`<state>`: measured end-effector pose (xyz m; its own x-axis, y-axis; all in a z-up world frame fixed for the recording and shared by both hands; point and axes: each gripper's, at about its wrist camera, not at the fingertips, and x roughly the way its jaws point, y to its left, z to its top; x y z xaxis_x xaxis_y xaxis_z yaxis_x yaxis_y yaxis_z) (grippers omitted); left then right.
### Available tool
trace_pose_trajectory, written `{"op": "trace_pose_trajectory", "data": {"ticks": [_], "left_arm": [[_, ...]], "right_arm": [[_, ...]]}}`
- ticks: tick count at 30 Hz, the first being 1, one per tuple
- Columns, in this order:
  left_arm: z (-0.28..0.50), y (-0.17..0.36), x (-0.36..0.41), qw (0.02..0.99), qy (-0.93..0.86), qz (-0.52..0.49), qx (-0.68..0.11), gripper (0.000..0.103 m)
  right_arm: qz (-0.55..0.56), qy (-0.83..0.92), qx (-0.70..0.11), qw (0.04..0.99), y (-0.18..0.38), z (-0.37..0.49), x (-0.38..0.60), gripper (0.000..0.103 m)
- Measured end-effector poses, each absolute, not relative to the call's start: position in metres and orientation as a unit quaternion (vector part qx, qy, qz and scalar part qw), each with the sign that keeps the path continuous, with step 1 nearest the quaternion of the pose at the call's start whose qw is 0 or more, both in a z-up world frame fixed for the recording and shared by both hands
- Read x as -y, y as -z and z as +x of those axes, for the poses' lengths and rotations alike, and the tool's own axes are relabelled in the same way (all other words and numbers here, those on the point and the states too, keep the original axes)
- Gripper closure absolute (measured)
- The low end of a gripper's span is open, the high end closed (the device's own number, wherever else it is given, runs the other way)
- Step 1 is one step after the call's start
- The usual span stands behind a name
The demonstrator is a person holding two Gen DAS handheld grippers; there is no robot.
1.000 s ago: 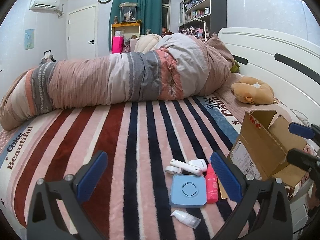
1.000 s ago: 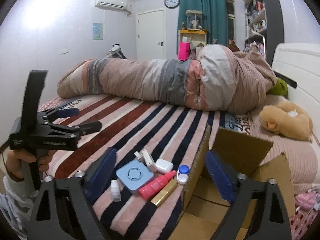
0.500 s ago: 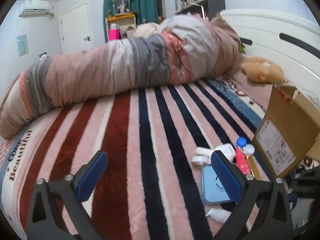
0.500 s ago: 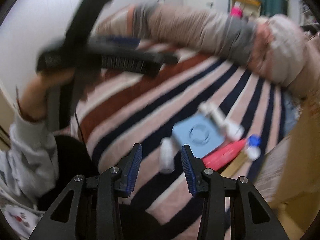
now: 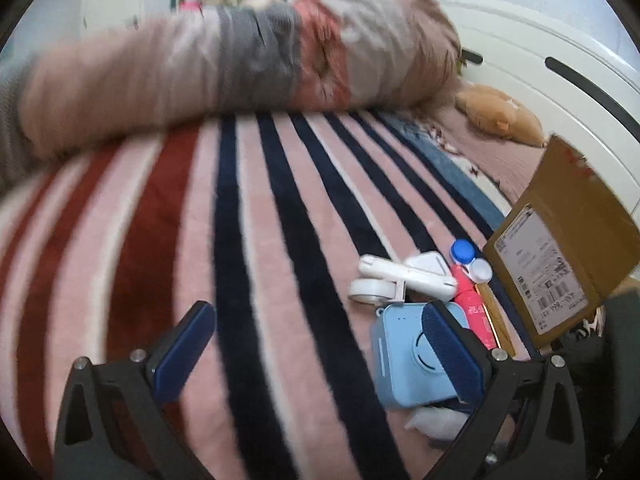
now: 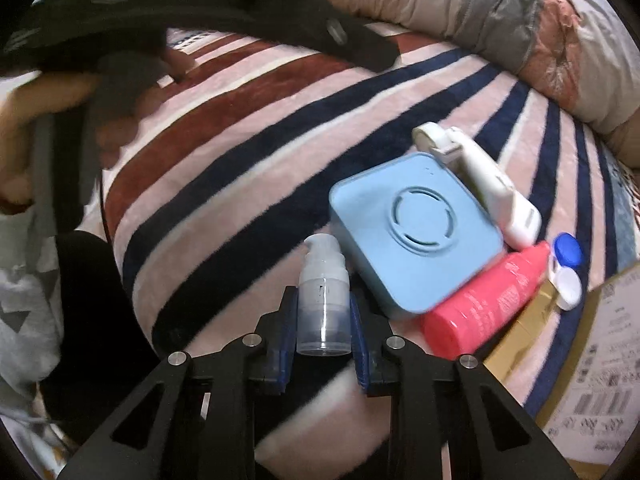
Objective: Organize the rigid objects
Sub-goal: 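Grasp the clear pump bottle with right tool while left grasps tape dispenser, then carry pump bottle into the box with right tool while left drops dispenser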
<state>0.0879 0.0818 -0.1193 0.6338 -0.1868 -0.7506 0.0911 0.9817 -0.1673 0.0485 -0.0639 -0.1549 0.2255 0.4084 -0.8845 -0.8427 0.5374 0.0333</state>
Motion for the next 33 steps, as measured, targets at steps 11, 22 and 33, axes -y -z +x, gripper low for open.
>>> {"op": "trace_pose_trajectory", "data": {"ticks": [11, 22, 33], "left_arm": [[0.141, 0.165, -0.049, 0.862, 0.149, -0.099, -0.475, 0.025], [0.138, 0.164, -0.06, 0.862, 0.158, -0.104, -0.471, 0.064], [0.125, 0.153, -0.076, 0.873, 0.132, -0.09, -0.46, 0.064]], "right_arm": [[-0.237, -0.406, -0.464, 0.751, 0.155, 0.049, 0.084, 0.083], [-0.228, -0.404, -0.463, 0.755, 0.155, 0.048, 0.085, 0.083], [-0.192, -0.431, -0.396, 0.788, 0.084, 0.014, 0.096, 0.083]]}}
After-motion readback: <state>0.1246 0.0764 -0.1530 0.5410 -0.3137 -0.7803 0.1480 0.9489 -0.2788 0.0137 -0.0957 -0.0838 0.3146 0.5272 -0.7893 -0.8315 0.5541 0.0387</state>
